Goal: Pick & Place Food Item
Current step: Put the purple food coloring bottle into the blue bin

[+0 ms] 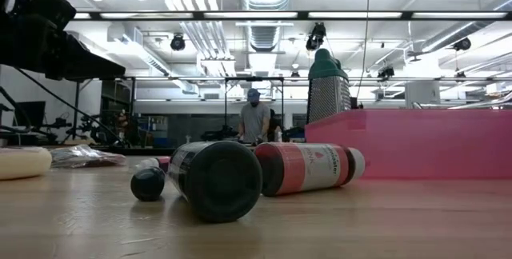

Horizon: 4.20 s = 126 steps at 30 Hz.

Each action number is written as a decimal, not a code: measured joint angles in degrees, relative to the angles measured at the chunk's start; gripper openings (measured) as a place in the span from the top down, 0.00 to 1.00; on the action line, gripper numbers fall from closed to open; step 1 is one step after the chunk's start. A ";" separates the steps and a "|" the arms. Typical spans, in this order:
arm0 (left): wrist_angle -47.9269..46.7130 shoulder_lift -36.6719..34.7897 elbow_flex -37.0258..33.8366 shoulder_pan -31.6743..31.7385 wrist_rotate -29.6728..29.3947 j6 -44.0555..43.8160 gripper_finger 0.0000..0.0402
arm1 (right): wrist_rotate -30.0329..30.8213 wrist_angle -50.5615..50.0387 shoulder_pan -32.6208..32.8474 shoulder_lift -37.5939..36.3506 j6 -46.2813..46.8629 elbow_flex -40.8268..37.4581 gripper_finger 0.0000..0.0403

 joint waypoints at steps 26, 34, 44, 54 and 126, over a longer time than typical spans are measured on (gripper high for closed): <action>0.00 0.00 0.00 0.01 0.15 0.00 0.97 | 10.85 -21.29 -0.07 50.61 30.20 45.17 0.98; 0.00 0.00 0.00 0.00 0.13 0.00 0.97 | 10.96 -27.76 -0.84 64.67 39.04 59.25 0.98; 0.00 0.00 0.00 0.01 0.04 0.00 0.97 | 10.52 -52.81 -4.79 76.61 60.10 71.97 0.98; 0.04 -0.01 0.00 0.01 0.01 0.00 0.97 | 10.42 -59.38 -6.59 83.05 64.31 78.17 0.98; 0.17 0.31 0.00 0.01 0.04 0.00 0.97 | 12.99 -33.08 -4.87 93.64 61.24 62.88 0.47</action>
